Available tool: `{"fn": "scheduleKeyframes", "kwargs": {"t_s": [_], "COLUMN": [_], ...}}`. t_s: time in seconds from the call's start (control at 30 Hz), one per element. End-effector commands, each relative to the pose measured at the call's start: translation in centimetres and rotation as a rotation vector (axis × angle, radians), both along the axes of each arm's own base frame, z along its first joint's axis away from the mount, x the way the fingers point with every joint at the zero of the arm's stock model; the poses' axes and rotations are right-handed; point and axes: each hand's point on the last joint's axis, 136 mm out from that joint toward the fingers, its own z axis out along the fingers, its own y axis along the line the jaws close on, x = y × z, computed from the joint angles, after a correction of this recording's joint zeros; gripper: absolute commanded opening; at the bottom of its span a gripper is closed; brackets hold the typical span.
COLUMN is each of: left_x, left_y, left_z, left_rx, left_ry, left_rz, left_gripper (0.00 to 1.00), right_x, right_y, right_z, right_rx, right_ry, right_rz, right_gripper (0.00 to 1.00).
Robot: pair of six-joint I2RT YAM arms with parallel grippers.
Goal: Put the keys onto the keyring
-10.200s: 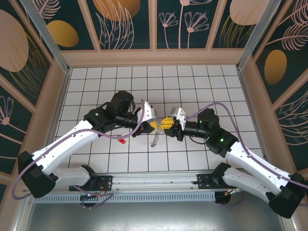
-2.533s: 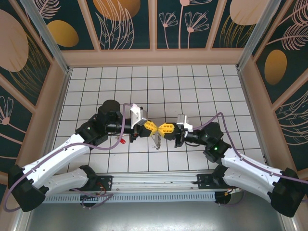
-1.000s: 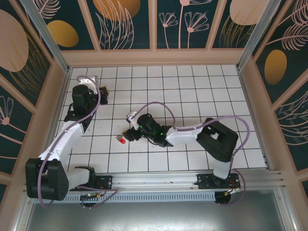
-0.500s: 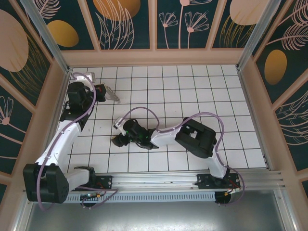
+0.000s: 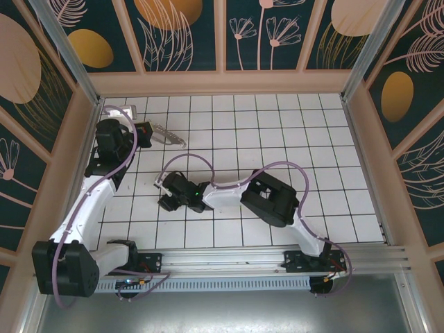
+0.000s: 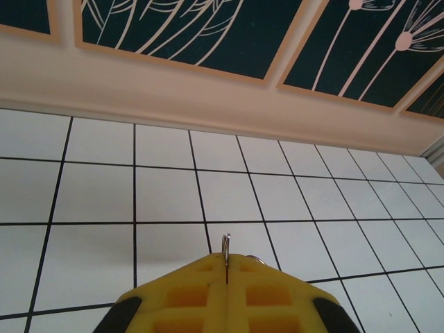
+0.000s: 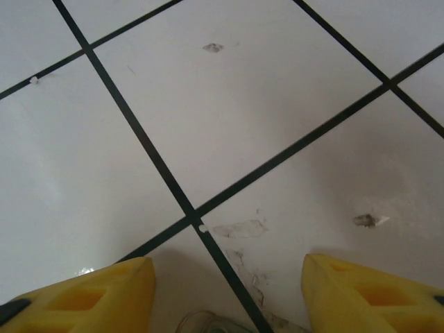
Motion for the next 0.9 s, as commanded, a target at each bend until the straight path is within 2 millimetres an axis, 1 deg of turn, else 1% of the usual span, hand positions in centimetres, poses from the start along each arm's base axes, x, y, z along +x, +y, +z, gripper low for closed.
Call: {"fn": "scheduleKeyframes", "kwargs": {"t_s": [0.0,0.1,0.23,0.37,0.53,0.67,0.8,0.87], "left_x": [-0.4,-0.7,-0.9,-1.1,-1.4,-1.6,-1.5,-1.5], "left_y": [-0.1,-0.4,-0.8,-1.3,-1.7,-2.0,-2.4,-2.5], "left_z": [1.7,1.9,2.4,3.3,3.3,3.1,2.8,2.6], "left_rx": [0.018,0.004,-0.013,-0.034,-0.043,-0.062,-0.071,-0.075], "left_ry": [-0.052,-0.059,-0.075,-0.091,-0.092,-0.09,-0.082,-0.081], "left_rz": [-0.025,-0.042,-0.06,-0.093,-0.113,-0.133,-0.15,-0.16], "left_gripper": [0.0,0.0,0.0,0.0,0.0,0.0,0.0,0.0], "right_x": [-0.8,-1.1,-1.8,-2.3,-2.3,-1.7,-1.4,-1.3], "right_y": [-1.0,-1.3,-1.9,-2.9,-4.3,-6.1,-8.3,-10.0], "right_z": [-3.0,-3.4,-3.7,-3.2,-2.9,-2.8,-2.7,-2.7], "right_rx": [-0.139,-0.166,-0.189,-0.172,-0.163,-0.161,-0.168,-0.185], "right_ry": [0.021,0.029,0.045,0.072,0.107,0.134,0.141,0.139], "right_rz": [-0.001,-0.002,-0.006,-0.042,-0.087,-0.154,-0.2,-0.23], "right_gripper": [0.54,0.47,0.41,0.37,0.32,0.26,0.25,0.25]}}
